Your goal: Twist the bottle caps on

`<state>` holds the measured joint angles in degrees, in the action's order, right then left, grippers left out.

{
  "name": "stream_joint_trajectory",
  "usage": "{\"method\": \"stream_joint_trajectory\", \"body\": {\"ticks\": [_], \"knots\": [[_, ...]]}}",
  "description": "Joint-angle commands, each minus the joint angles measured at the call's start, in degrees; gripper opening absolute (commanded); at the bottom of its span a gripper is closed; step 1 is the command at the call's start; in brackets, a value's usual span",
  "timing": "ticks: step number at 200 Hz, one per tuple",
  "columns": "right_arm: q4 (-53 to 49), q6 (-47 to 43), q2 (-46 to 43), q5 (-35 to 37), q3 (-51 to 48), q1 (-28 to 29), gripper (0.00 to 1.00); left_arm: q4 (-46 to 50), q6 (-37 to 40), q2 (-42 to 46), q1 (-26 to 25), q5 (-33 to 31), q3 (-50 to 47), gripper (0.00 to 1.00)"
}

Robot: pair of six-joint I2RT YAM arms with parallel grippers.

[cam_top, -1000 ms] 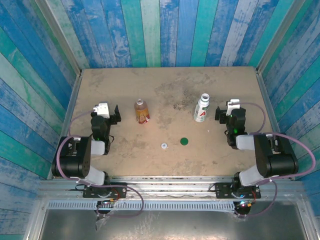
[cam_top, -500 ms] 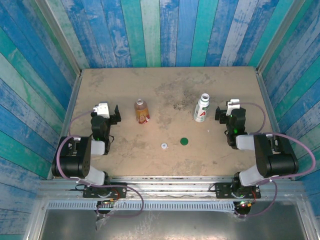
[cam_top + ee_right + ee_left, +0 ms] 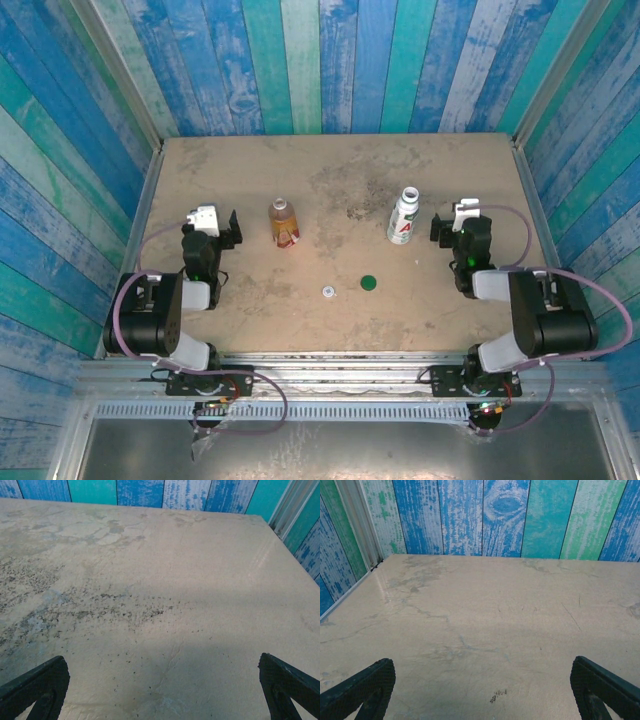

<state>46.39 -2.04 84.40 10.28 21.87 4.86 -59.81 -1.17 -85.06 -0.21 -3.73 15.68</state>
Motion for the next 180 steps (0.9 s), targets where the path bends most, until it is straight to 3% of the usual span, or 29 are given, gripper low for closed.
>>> {"method": "stream_joint_trajectory", "body": {"ticks": [1, 42, 71, 97, 116, 144, 180], "knots": [[-4.0, -0.3, -5.3, 0.4, 1.3, 0.2, 1.0, 5.2, -0.8, 1.9, 0.0, -0.2, 2.3, 0.94], [-14.6, -1.4, -17.6, -1.7, 2.9, 0.2, 1.0, 12.2, -3.2, 10.2, 0.1, -5.8, 2.7, 0.94], [-24.4, -1.5, -25.9, -5.9, 6.5, 0.3, 1.0, 16.7, -6.1, 17.8, 0.1, -5.7, 3.0, 0.94], [-32.1, -1.7, -30.7, -11.6, 11.0, 1.4, 1.0, 17.9, -6.6, 22.3, -0.1, 3.3, 3.5, 0.94], [-37.0, -2.8, -31.9, -15.0, 15.0, 3.8, 1.0, 21.7, -4.8, 23.6, -3.1, 4.6, 5.5, 0.94], [-42.3, -7.3, -30.3, -17.1, 21.8, 11.6, 1.0, 23.8, 2.0, 23.1, -10.9, 6.5, 6.5, 0.94], [-44.8, -10.8, -23.7, -19.3, 29.5, 21.4, 1.0, 20.9, 2.5, 19.8, -12.1, 17.6, 5.9, 0.94]]}}
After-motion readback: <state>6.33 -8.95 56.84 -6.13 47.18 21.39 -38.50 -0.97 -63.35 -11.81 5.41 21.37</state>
